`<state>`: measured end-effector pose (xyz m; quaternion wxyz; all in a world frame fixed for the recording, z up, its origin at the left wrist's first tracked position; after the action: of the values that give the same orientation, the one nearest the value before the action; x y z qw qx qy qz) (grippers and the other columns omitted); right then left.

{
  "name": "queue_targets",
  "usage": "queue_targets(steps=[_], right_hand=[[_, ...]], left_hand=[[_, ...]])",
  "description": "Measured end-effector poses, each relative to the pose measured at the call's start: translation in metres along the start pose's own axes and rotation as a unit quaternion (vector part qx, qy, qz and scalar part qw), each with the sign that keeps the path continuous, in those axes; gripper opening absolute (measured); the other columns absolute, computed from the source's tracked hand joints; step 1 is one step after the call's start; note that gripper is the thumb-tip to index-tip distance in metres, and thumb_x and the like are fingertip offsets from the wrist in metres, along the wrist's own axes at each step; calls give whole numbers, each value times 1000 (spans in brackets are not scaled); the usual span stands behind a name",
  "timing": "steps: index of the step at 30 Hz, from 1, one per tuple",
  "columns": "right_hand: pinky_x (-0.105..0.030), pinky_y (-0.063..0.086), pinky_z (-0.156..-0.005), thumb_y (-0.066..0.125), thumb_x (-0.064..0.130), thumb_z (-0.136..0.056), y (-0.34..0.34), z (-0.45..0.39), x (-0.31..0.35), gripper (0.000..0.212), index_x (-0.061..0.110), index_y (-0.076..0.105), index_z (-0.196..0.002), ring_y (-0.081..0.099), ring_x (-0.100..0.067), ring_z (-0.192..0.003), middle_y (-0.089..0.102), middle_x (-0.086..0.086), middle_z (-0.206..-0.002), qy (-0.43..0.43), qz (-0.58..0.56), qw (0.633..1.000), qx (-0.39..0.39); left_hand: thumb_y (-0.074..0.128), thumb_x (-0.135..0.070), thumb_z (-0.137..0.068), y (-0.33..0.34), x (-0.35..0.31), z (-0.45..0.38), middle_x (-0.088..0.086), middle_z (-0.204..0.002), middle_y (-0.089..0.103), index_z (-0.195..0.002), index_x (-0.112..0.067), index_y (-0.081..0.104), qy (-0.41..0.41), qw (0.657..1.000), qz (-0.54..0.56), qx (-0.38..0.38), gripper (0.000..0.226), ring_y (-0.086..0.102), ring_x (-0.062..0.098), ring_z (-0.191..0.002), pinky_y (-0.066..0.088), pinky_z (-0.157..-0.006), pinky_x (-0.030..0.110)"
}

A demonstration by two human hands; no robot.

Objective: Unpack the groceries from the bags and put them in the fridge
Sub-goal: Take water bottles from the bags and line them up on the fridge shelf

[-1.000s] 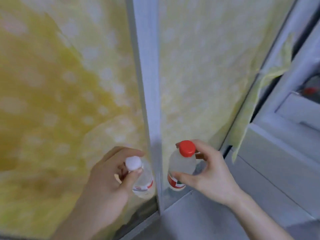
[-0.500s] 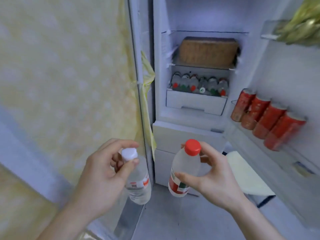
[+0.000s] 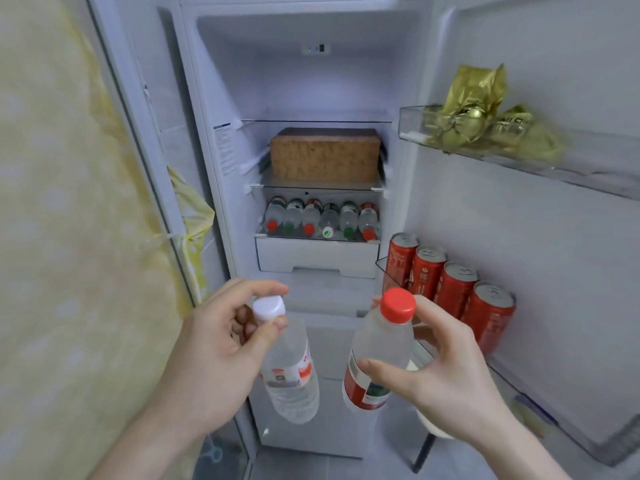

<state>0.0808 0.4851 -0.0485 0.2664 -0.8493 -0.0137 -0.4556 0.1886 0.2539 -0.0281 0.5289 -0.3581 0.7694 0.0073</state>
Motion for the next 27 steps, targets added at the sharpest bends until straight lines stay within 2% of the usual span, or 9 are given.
queue_targets(steps=[5,7,10,15,18,21,23,25,27], right_hand=[[-10,47,-87,97,13,-63,-14,-20,-14,59,39,71,-110,68,-2,-106,74,19,-109,13,7,1000,-26],[-11,48,-86,97,13,-64,-14,-29,-20,59,38,71,-110,69,-2,-103,74,19,-107,26,13,999,-32],[-9,47,-84,97,12,-64,-7,-43,-28,57,39,71,-108,69,0,-100,74,21,-105,44,21,998,-46],[-20,53,-88,94,22,-67,35,-72,-53,52,36,68,-110,69,-5,-104,73,19,-110,85,55,994,-29],[-20,54,-87,94,25,-65,68,-92,-74,53,40,67,-108,65,0,-109,69,24,-113,107,68,991,-47],[-16,49,-83,94,26,-65,96,-114,-89,56,45,65,-109,59,6,-112,65,29,-117,127,74,987,-62],[-18,51,-84,94,23,-65,110,-128,-98,58,44,64,-110,60,5,-112,65,28,-117,135,72,986,-72],[-16,50,-84,93,18,-65,120,-141,-105,58,43,64,-109,62,3,-110,66,26,-116,138,71,984,-86],[-11,48,-81,94,13,-63,126,-153,-109,59,41,65,-106,63,2,-106,67,25,-112,143,71,982,-104]], left_hand=[[72,-14,-91,23,8,-51,-1,-90,62,-109,-45,68,22,998,-28,45,36,57,23,-73,50,-69,34],[68,-20,-94,30,18,-74,-9,-98,59,-113,-46,66,42,995,-69,61,33,53,16,-69,45,-64,21],[63,-27,-97,38,41,-108,-22,-105,54,-117,-45,63,45,988,-128,80,26,55,5,-75,41,-70,12],[61,-33,-99,47,94,-158,-24,-105,49,-94,-39,61,19,984,-134,114,8,60,0,-78,57,-77,37],[60,-34,-100,48,122,-186,-22,-100,51,-92,-38,58,17,985,-135,108,9,60,3,-79,58,-77,40],[60,-32,-100,44,149,-217,-12,-78,61,-90,-36,57,-4,989,-120,91,11,62,11,-69,60,-71,45],[60,-32,-100,42,162,-234,-9,-79,64,-91,-34,57,-8,992,-99,78,10,66,16,-69,59,-68,48],[61,-30,-100,41,173,-249,-8,-79,65,-91,-31,56,-8,996,-72,52,11,68,19,-68,57,-63,39],[62,-25,-101,40,182,-261,-5,-81,65,-91,-28,58,-30,999,-23,10,11,69,14,-61,48,-52,19]])
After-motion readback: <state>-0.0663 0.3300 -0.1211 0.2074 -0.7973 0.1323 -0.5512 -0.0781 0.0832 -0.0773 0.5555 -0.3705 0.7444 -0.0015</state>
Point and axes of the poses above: each hand's wrist, its own z-axis away from the middle knuckle, its own y-axis out of the palm, x = y × z, the point moved 3 cm from there along -z, towards the middle knuckle
